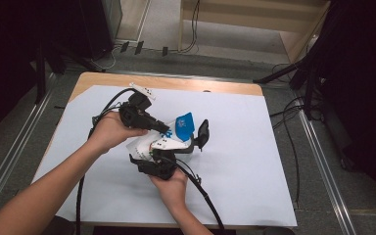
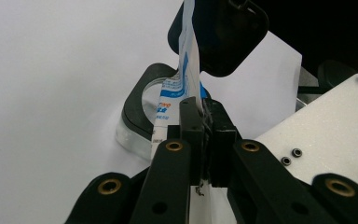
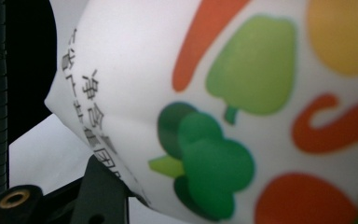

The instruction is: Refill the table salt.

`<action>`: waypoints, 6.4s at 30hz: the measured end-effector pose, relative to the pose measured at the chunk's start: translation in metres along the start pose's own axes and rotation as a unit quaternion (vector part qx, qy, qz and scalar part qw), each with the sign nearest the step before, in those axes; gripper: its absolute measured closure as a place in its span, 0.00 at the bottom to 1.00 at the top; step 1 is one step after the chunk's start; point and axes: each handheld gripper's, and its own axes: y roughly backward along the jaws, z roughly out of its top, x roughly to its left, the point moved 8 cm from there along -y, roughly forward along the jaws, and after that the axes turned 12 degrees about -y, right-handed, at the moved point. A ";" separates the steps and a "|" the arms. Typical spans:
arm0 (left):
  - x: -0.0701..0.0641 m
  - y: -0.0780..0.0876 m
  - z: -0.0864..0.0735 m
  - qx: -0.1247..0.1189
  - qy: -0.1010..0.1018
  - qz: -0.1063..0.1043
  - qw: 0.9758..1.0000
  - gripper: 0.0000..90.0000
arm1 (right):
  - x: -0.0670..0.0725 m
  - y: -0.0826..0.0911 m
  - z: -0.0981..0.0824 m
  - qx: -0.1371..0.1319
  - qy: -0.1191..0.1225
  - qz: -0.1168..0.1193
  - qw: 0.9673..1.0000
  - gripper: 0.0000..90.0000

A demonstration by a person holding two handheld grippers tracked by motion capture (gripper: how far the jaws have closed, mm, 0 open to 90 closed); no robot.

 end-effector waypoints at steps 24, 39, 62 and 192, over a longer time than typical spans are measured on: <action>0.001 0.000 0.001 -0.001 0.003 0.003 1.000 0.99 | 0.004 -0.001 0.001 -0.003 -0.003 0.009 1.000 0.54; 0.001 0.001 0.002 -0.004 0.003 0.003 1.000 0.99 | 0.003 -0.001 0.002 -0.003 -0.003 0.007 1.000 0.55; 0.001 0.000 0.002 -0.006 0.005 0.005 1.000 0.99 | 0.003 -0.002 0.004 -0.005 -0.023 0.008 1.000 0.58; -0.001 -0.004 0.007 -0.006 0.006 0.002 1.000 0.98 | 0.006 0.000 0.009 -0.008 -0.030 0.019 0.999 0.57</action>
